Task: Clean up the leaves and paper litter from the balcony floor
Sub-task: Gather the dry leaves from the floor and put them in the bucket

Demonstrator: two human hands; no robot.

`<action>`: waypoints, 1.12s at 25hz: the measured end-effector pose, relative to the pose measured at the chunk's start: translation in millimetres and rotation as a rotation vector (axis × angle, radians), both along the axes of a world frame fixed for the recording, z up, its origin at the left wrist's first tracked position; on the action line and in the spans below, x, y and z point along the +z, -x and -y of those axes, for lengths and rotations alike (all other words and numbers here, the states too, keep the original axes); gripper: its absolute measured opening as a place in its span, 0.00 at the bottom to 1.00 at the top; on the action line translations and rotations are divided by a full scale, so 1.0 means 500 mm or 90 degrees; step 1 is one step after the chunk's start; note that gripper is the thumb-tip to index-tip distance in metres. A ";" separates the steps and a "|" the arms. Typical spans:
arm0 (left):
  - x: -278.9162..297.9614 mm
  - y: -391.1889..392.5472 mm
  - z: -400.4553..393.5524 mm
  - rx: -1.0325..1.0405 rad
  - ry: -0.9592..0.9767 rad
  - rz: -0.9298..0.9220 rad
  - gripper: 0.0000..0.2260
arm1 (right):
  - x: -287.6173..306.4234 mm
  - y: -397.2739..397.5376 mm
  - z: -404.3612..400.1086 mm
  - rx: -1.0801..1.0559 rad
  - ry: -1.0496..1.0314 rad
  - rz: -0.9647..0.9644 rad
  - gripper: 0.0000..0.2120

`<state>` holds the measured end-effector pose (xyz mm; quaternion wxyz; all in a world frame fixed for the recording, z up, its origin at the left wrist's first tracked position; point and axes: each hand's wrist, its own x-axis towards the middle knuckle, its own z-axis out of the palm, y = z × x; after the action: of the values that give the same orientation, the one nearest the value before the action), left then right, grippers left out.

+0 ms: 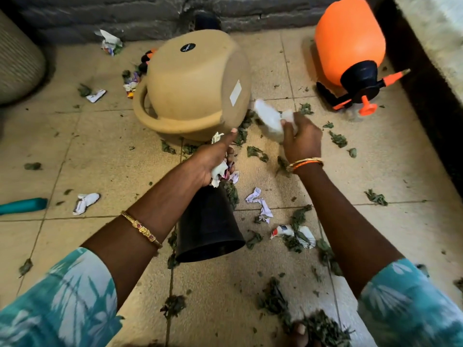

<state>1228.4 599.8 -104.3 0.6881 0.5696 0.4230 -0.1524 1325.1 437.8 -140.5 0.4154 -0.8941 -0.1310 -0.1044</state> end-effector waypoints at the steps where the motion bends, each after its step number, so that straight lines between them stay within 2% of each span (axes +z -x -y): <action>1: 0.004 0.001 -0.002 0.009 0.018 0.009 0.22 | 0.020 0.006 0.014 -0.037 -0.082 0.003 0.10; 3: 0.011 0.001 -0.004 0.013 0.037 0.024 0.22 | 0.064 0.025 0.039 -0.045 -0.246 -0.076 0.08; 5: 0.020 -0.001 0.006 -0.026 0.048 0.031 0.17 | 0.094 0.044 0.058 0.007 -0.363 -0.242 0.05; 7: 0.024 -0.005 0.023 -0.080 0.039 0.045 0.14 | 0.102 0.064 0.060 0.066 -0.319 -0.370 0.05; 10: 0.040 0.001 0.055 -0.156 0.033 0.073 0.15 | 0.086 0.098 0.045 0.086 -0.306 -0.450 0.02; 13: 0.055 0.010 0.068 -0.248 0.058 0.065 0.16 | 0.070 0.126 0.026 0.040 -0.262 -0.413 0.11; 16: 0.051 0.014 0.074 -0.259 0.013 0.039 0.30 | 0.066 0.119 0.029 0.058 -0.142 -0.353 0.11; 17: 0.049 0.014 0.072 -0.247 -0.008 0.035 0.26 | 0.069 0.117 0.039 0.081 -0.156 -0.391 0.09; 19: 0.054 0.018 0.064 -0.198 -0.029 0.033 0.09 | 0.066 0.121 0.058 0.075 -0.206 -0.494 0.05; 20: 0.059 0.020 0.059 -0.186 -0.041 0.018 0.06 | 0.059 0.129 0.068 0.075 -0.136 -0.506 0.03; 21: 0.059 0.021 0.050 -0.177 -0.043 0.007 0.06 | 0.049 0.143 0.072 0.104 0.016 -0.482 0.03; 23: 0.057 0.022 0.035 -0.172 -0.038 -0.004 0.06 | 0.016 0.184 0.066 0.186 0.315 -0.426 0.16; 24: 0.053 0.022 0.031 -0.169 -0.036 -0.009 0.06 | -0.001 0.204 0.057 0.216 0.383 -0.403 0.22; 25: 0.055 0.026 0.030 -0.174 -0.039 -0.015 0.06 | -0.015 0.220 0.049 0.226 0.394 -0.381 0.23; 26: 0.057 0.029 0.029 -0.185 -0.048 -0.023 0.08 | -0.022 0.228 0.041 0.217 0.370 -0.347 0.21; 28: 0.060 0.035 0.025 -0.212 -0.066 -0.036 0.12 | -0.030 0.223 0.041 0.180 0.289 -0.297 0.11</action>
<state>1211.1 587.2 -74.5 0.6110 0.6619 0.3490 -0.2585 1213.4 417.5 -155.5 0.2355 -0.9363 -0.1750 0.1928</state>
